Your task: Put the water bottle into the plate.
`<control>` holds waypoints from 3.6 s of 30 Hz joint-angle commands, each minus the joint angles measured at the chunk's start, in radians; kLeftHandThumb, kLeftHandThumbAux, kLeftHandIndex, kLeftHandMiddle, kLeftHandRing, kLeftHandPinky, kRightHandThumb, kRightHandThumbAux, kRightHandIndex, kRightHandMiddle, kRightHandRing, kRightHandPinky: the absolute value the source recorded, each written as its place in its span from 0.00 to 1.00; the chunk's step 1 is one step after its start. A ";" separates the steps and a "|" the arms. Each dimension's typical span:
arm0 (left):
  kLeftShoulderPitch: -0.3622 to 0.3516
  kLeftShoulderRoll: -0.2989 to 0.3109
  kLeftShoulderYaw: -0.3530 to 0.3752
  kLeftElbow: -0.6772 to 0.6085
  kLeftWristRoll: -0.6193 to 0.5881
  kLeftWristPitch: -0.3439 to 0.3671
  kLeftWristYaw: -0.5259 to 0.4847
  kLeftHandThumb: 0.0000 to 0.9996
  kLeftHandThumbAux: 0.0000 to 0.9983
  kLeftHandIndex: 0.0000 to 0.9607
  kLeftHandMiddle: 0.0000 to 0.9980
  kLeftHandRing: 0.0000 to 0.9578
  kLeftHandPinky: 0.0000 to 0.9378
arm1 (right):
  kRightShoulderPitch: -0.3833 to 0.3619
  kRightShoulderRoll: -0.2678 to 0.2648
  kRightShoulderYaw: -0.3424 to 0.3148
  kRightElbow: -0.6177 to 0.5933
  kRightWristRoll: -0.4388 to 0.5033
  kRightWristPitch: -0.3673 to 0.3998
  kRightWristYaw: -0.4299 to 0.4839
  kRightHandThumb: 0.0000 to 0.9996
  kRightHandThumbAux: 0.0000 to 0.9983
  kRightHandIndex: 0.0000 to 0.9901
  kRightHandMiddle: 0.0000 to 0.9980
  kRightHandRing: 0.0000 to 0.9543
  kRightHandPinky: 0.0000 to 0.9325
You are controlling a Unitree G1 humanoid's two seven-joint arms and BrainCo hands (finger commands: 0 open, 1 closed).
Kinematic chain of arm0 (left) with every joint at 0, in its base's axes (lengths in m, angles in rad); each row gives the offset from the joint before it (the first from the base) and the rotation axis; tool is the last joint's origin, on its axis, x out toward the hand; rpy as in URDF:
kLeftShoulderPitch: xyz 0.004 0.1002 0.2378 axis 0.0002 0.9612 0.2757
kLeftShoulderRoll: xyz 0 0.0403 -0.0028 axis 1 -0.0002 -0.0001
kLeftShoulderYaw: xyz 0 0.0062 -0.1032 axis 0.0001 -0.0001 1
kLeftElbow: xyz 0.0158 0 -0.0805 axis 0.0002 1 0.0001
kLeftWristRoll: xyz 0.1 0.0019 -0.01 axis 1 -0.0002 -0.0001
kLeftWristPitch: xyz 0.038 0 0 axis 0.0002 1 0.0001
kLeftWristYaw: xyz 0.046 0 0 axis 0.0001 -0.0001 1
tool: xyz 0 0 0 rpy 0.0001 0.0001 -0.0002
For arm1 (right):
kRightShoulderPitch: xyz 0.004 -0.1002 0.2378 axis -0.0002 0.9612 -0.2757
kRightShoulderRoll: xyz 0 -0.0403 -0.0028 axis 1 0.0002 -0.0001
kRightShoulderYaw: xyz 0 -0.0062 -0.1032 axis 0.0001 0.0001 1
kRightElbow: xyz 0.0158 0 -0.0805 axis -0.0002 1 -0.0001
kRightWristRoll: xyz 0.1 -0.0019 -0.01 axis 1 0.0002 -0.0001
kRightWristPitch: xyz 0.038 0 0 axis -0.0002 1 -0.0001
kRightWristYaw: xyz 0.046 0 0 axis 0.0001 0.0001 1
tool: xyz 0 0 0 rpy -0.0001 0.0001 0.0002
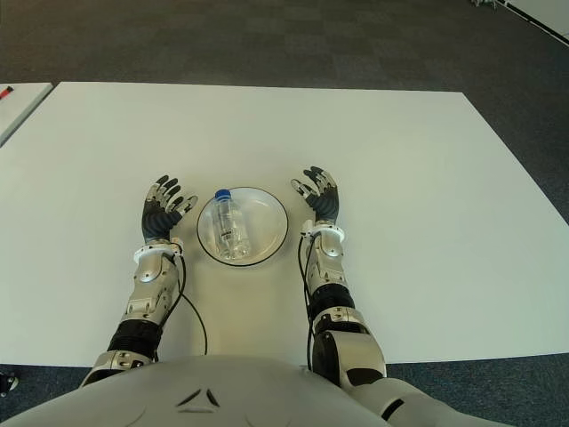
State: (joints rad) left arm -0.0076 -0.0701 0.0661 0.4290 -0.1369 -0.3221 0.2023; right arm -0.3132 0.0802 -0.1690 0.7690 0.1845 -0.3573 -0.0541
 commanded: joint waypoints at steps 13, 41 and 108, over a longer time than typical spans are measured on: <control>0.018 -0.045 0.003 -0.008 -0.003 0.026 -0.005 0.10 1.00 0.18 0.20 0.18 0.21 | 0.060 0.024 0.020 0.011 -0.020 0.062 0.008 0.22 0.94 0.28 0.35 0.36 0.37; 0.013 -0.046 0.008 -0.001 -0.006 0.023 -0.001 0.09 1.00 0.16 0.19 0.18 0.20 | 0.075 0.011 0.047 -0.003 -0.049 0.045 0.012 0.20 0.93 0.27 0.34 0.35 0.36; -0.009 -0.019 0.000 0.083 0.195 -0.035 0.133 0.02 0.99 0.17 0.14 0.14 0.18 | 0.081 -0.018 0.113 0.072 -0.200 -0.163 -0.049 0.11 0.93 0.24 0.29 0.30 0.33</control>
State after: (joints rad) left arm -0.0167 -0.0689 0.0638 0.4839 0.0508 -0.3669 0.3200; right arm -0.2515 0.0578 -0.0570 0.8134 -0.0087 -0.5379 -0.0970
